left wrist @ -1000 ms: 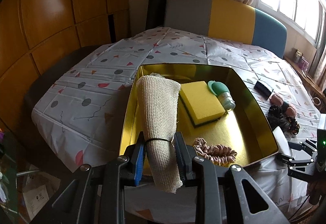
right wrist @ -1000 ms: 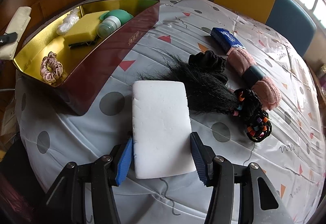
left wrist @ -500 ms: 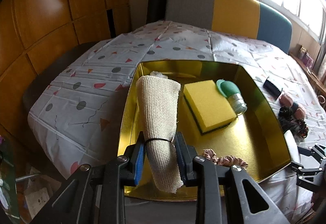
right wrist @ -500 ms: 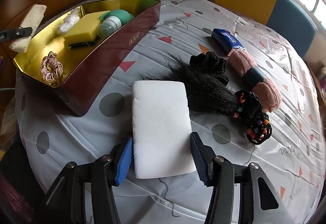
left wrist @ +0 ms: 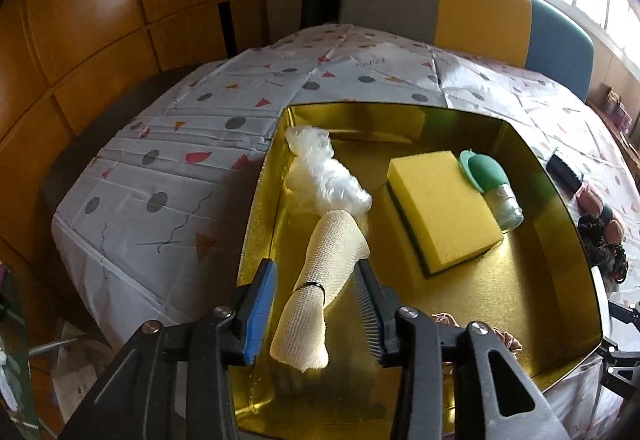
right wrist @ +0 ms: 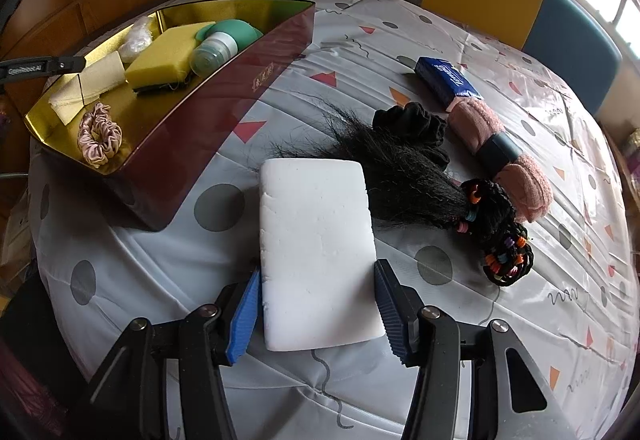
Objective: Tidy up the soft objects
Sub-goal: 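Carry the white foam block into the gold tray and open the right gripper, then move both grippers from the tray to the black hair items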
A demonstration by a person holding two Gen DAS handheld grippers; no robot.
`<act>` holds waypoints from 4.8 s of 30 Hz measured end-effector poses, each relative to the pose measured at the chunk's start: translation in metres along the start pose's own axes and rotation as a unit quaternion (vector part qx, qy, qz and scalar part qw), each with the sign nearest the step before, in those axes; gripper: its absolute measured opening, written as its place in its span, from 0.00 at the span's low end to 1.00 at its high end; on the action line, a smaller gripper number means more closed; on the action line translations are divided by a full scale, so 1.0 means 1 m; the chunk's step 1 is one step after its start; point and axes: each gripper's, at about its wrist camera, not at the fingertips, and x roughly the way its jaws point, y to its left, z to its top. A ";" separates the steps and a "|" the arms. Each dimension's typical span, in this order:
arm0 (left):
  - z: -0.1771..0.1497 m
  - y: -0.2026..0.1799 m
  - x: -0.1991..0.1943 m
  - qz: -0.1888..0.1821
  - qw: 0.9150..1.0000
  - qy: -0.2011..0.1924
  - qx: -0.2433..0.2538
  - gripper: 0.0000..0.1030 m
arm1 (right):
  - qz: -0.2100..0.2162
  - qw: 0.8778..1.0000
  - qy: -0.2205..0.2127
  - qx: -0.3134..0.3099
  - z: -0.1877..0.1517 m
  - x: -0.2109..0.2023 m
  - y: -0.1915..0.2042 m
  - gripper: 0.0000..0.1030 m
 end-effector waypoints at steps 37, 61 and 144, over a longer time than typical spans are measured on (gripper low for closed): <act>-0.043 0.007 -0.087 -0.045 0.997 -0.055 -0.024 0.41 | -0.006 0.998 -0.007 0.063 0.005 -0.012 -0.005 0.52; -0.049 0.040 -0.084 -0.039 0.996 -0.056 -0.059 0.41 | 0.125 0.991 -0.042 0.027 0.164 -0.005 0.152 0.53; -0.030 -0.140 -0.099 -0.147 0.977 -0.046 0.148 0.52 | -0.081 0.885 -0.128 0.439 -0.036 -0.066 -0.206 0.82</act>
